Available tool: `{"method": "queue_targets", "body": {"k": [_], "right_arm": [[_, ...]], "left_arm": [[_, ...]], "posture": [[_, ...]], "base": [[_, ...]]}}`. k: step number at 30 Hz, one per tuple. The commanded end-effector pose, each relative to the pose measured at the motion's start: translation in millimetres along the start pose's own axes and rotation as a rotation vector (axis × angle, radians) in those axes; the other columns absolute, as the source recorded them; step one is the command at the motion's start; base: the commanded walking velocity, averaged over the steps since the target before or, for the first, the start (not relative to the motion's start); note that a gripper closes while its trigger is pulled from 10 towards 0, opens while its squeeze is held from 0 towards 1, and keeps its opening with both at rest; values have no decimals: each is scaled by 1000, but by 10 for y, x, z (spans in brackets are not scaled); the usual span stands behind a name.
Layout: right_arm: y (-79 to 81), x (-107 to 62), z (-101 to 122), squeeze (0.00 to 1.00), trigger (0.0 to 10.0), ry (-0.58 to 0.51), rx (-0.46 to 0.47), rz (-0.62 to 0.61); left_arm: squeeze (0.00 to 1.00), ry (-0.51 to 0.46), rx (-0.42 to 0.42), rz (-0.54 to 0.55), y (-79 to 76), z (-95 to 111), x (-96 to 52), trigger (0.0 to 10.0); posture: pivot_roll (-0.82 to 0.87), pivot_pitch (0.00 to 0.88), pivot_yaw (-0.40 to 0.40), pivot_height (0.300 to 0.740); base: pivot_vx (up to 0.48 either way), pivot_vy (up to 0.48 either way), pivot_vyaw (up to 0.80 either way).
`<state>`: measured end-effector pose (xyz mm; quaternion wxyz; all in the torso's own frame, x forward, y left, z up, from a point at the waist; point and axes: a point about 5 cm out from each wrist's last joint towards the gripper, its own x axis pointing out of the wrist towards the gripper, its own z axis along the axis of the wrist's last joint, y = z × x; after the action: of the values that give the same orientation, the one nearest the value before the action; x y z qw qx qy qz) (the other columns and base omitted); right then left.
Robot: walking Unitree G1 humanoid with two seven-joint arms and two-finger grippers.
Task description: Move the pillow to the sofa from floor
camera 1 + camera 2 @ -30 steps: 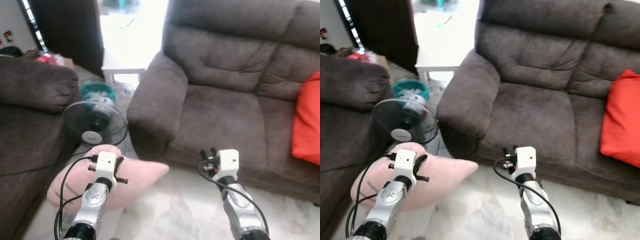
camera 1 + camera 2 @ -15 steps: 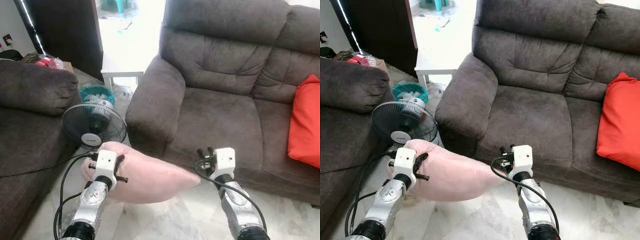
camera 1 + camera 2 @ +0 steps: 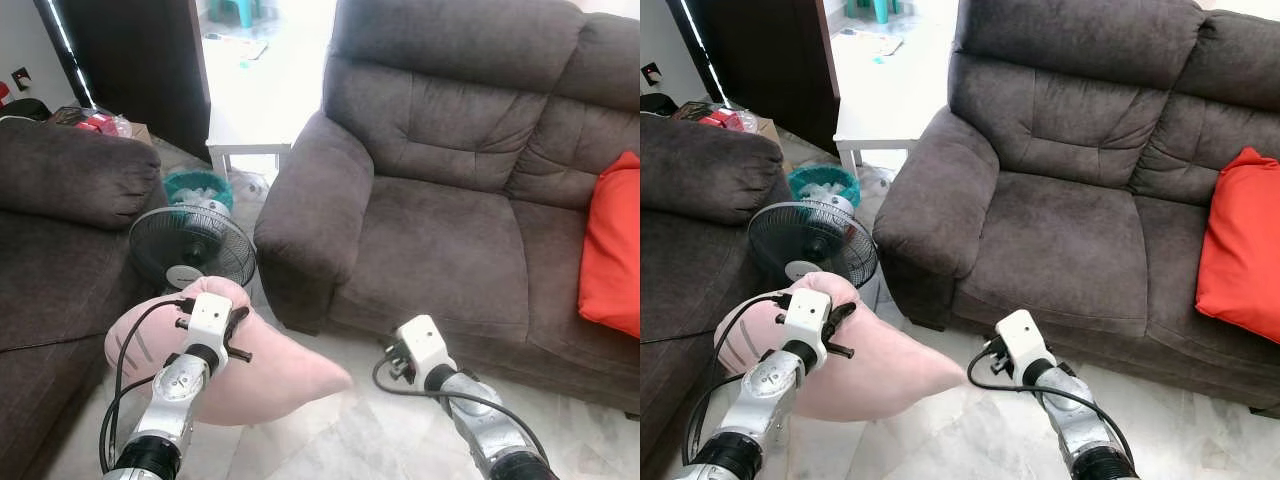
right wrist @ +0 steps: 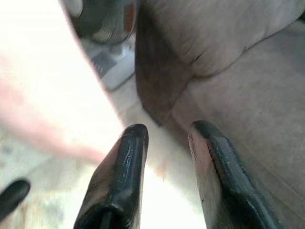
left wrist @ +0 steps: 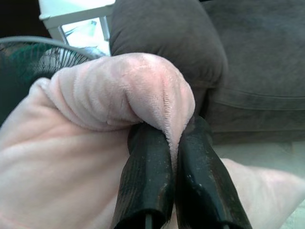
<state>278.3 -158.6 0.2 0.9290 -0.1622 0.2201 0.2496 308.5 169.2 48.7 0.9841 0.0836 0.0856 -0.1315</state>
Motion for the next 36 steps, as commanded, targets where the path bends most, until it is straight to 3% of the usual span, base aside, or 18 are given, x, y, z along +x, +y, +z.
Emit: {"method": "queue_targets", "body": {"k": [1, 10, 11, 12, 19, 24, 25, 26, 27, 33, 34, 36], "right_arm": [[24, -19, -141, 0, 10000, 93, -50, 5], [174, -20, -268, 0, 10000, 139, -41, 12], [178, -16, -263, 937, 10000, 136, -38, 14], [181, -13, -261, 1000, 10000, 134, -37, 16], [152, -4, -249, 1000, 10000, 159, -128, 9], [175, 1, -256, 1000, 10000, 172, -118, 32], [196, 4, -256, 549, 10000, 174, -116, 51], [207, 5, -255, 549, 10000, 174, -117, 59], [217, 6, -256, 169, 10000, 175, -115, 65], [262, 5, -274, 165, 10000, 183, -104, 81], [281, 3, -283, 1000, 10000, 186, -83, 92], [294, 2, -289, 1000, 10000, 189, -73, 105]], "left_arm": [[0, -117, 55, -64, -71, 319, 101, 10000], [0, -119, 162, -218, -170, 374, 84, 10000], [0, -116, 169, -218, -162, 377, 88, 10000], [0, -113, 174, -219, -156, 379, 90, 10000], [0, -111, 210, -216, -152, 440, 159, 10000], [0, -129, 215, -227, -214, 512, 212, 10000], [0, -134, 213, -229, -227, 529, 220, 10000], [0, -136, 213, -229, -232, 534, 223, 10000], [0, -140, 214, -232, -240, 543, 227, 10000], [0, -148, 222, -246, -266, 556, 230, 10000], [0, -148, 225, -252, -270, 554, 226, 10000], [0, -148, 227, -258, -273, 553, 221, 10000]], "posture": [[84, 67, -81, 740], [93, 59, -82, 740], [92, 58, -81, 740], [92, 58, -81, 740], [90, 43, -84, 740], [86, 35, -84, 740], [86, 32, -85, 740], [86, 32, -85, 740], [86, 32, -85, 740], [86, 19, -83, 740], [86, 15, -82, 740], [86, 15, -82, 740]], "base": [[0, 0, 0], [0, 0, 0], [0, 0, 0], [0, 0, 0], [0, 0, 0], [0, 0, 0], [0, 0, 0], [0, 0, 0], [0, 0, 0], [0, 0, 0], [0, 0, 0], [0, 0, 0]]}}
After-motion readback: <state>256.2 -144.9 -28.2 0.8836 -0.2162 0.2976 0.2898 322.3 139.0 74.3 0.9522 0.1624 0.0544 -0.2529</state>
